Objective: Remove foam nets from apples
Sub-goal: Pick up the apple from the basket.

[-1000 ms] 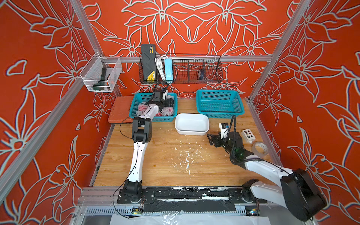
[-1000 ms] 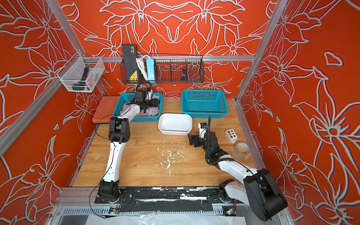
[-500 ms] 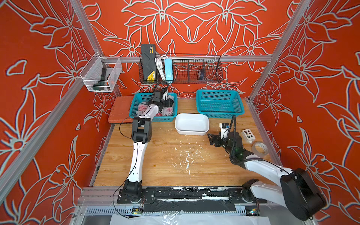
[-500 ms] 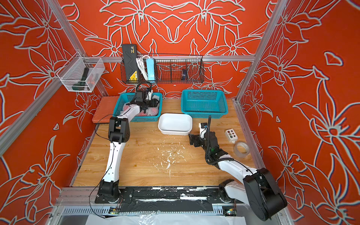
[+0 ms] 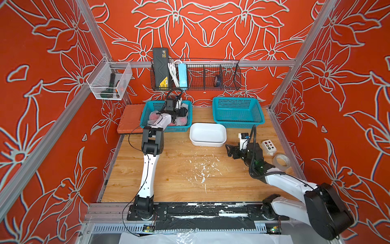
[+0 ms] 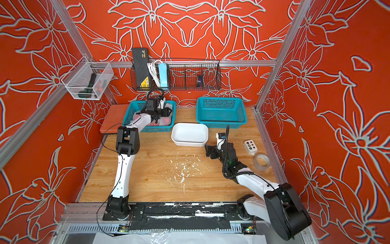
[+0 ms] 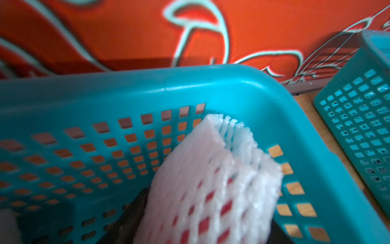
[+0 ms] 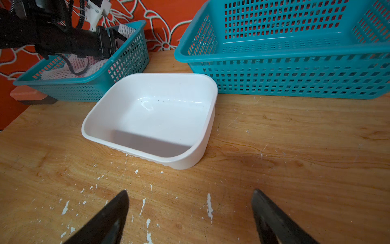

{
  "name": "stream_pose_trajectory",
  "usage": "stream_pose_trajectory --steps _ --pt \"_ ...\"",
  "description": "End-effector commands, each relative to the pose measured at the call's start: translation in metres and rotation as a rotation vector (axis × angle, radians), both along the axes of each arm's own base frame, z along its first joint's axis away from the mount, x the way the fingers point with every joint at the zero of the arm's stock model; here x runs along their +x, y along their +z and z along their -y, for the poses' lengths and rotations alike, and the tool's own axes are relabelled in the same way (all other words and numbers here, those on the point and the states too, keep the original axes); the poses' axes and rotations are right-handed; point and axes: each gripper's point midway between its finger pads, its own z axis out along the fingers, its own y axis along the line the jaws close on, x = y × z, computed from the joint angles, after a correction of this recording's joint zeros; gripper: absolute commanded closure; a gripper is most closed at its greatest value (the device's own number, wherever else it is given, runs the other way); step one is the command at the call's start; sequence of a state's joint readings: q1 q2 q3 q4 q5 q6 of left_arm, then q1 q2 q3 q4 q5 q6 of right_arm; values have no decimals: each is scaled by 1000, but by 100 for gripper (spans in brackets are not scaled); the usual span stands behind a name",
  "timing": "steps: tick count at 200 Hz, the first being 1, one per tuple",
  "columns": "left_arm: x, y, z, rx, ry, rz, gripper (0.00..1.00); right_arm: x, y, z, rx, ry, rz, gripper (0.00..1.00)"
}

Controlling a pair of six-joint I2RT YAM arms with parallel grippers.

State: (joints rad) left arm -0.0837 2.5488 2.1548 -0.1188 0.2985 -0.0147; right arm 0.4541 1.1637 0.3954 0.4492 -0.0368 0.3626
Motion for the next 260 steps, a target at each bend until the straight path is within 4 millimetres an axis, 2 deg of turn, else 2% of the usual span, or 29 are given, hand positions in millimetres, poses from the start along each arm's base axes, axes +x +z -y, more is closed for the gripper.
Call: stream_pose_trajectory --steps 1,10,79,130,163,204,260 --pt "-5 34 -3 -2 -11 44 65 3 10 0 20 -21 25 9" --pt "-6 39 -2 -7 -15 56 68 3 12 1 22 -22 26 9" --pt "-26 88 1 -45 -24 165 69 2 14 1 28 -22 35 9" --pt "-42 113 -2 -48 -13 245 69 0 16 1 34 -20 45 9" --pt "-45 123 -2 -54 -17 279 70 0 18 3 34 -25 52 9" --pt "-47 119 2 -62 -31 283 70 -1 20 5 32 -31 61 9" --pt "-50 151 5 -62 -36 376 70 0 19 4 33 -31 59 9"
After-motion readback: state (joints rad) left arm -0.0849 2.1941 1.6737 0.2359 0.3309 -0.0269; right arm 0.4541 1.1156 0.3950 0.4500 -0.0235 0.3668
